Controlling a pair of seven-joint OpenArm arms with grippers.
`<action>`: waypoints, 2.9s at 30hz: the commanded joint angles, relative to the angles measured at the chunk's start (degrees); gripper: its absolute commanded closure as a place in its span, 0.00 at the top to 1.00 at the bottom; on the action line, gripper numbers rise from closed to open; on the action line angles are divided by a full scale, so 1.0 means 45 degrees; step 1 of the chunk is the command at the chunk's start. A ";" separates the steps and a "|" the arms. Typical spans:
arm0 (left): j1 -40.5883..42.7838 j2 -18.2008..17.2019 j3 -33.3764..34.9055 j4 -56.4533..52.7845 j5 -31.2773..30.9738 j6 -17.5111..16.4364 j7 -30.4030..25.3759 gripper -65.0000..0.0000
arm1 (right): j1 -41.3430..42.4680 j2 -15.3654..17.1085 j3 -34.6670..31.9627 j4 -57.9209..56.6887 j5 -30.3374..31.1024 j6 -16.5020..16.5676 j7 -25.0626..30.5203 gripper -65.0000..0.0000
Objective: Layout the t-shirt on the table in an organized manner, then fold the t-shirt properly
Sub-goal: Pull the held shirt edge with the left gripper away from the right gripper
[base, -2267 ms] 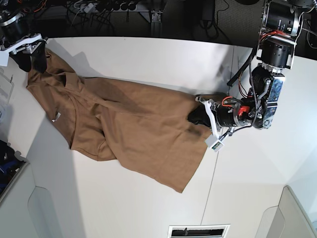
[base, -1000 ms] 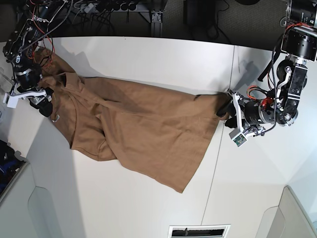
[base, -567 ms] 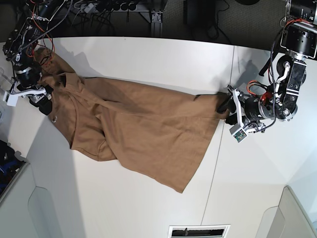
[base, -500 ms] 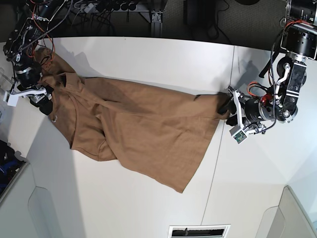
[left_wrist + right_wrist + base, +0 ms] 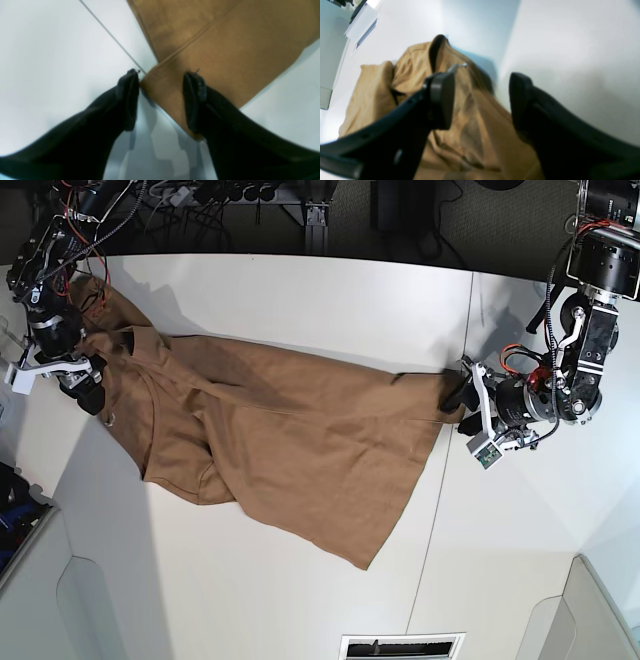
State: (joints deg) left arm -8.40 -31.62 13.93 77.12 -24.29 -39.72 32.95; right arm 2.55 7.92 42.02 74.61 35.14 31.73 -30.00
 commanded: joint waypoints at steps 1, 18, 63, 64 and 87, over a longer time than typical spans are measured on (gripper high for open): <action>-0.0199 -0.0199 -0.0087 -0.0005 0.0049 -0.0061 0.0063 0.48 | 0.0175 0.0204 0.0024 0.0194 0.0296 0.0141 0.0287 0.53; -0.0131 -0.1088 -0.0102 0.1472 -0.4211 -0.0061 0.2453 0.00 | 0.0204 0.0209 0.0024 0.0194 0.0627 0.0141 0.0296 0.53; 0.1447 -0.1715 -0.0126 0.4940 -0.4527 -0.0061 0.2919 0.43 | 0.1015 0.0199 -0.0034 0.0194 0.0806 0.0146 -0.0146 0.53; 0.1452 -0.1710 -0.0126 0.4925 -0.4532 -0.0061 0.2919 0.43 | 0.1015 0.0199 -0.0034 0.0194 0.0806 0.0146 -0.0146 0.53; 0.1452 -0.0534 -0.0121 0.4930 -0.2890 -0.0061 0.2399 0.43 | 0.1015 0.0170 -0.0034 0.0194 0.0568 0.0141 -0.0146 0.53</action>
State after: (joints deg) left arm -0.82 -33.28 13.91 98.61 -36.56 -39.66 44.95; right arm 6.24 7.90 41.87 74.61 36.60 31.75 -31.57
